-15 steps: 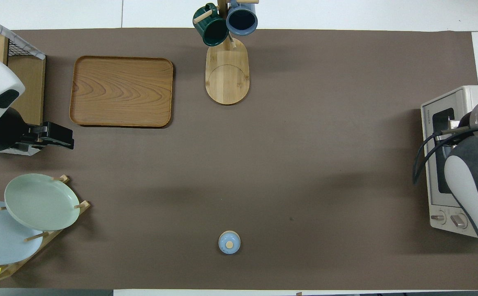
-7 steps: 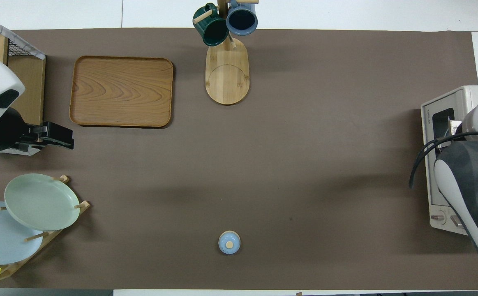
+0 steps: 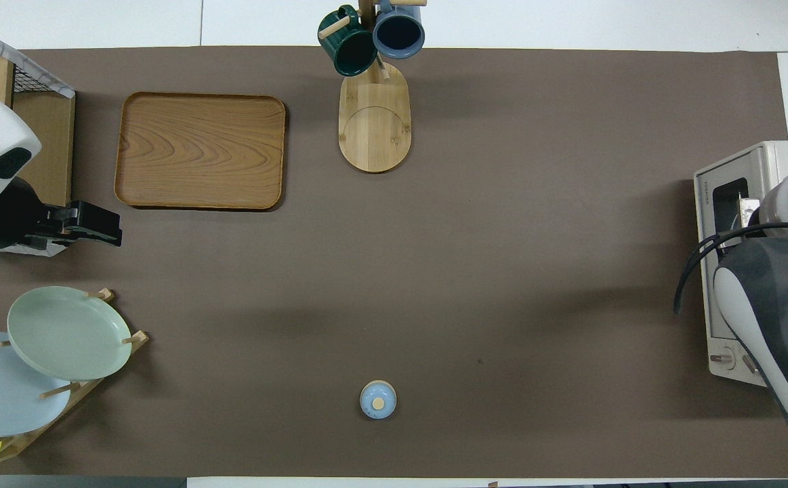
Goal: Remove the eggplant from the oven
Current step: 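Reach the right gripper into the toaster oven and grasp the blue plate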
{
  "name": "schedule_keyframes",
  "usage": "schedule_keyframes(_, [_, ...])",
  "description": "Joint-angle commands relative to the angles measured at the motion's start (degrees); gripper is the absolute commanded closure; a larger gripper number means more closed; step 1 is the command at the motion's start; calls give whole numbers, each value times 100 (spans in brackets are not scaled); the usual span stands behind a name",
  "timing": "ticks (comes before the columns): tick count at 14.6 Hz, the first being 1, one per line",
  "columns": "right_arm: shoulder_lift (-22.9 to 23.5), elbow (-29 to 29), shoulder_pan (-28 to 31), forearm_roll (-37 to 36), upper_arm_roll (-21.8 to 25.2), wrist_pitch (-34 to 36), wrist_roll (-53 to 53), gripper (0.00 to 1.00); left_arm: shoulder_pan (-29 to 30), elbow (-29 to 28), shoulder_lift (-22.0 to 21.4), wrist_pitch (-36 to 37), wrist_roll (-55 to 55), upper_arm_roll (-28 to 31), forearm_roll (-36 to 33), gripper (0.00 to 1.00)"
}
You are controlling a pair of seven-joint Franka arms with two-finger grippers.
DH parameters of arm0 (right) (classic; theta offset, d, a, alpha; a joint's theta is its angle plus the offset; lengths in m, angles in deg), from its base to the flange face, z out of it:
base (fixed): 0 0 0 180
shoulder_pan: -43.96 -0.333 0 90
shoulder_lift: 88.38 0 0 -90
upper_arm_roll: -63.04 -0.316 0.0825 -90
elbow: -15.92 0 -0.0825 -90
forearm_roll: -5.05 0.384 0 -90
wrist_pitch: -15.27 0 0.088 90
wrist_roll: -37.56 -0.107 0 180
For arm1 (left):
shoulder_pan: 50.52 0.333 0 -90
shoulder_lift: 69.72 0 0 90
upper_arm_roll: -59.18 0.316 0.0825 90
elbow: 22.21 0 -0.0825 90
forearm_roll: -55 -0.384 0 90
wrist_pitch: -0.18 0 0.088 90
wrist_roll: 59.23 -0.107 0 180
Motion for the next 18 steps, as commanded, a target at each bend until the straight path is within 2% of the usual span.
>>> schedule_keyframes(1, [48, -552, -24, 455, -37, -847, 48, 100, 82, -96, -131, 6, -28, -63, -46, 0])
schedule_keyframes(4, [250, -553, -217, 913, -37, -1120, 30, 100, 82, -96, -131, 6, -28, -63, -46, 0])
schedule_keyframes(6, [426, -553, -227, 932, -46, -1305, 39, 100, 82, -96, -131, 6, -28, -63, -46, 0])
schedule_keyframes(11, [505, -834, -323, 940, -46, -2000, 30, 100, 82, -96, -131, 6, -28, -63, -46, 0])
schedule_keyframes(14, [847, -843, -314, 975, -46, -2264, 21, 100, 83, -96, -131, 6, -28, -63, -46, 0])
schedule_keyframes(16, [971, -843, -497, 1396, -54, -2395, -119, 100, 82, -96, -131, 6, -28, -63, -46, 0])
schedule_keyframes(18, [1085, -843, -561, 1424, -46, -2396, -181, 100, 82, -96, -131, 6, -28, -63, -46, 0])
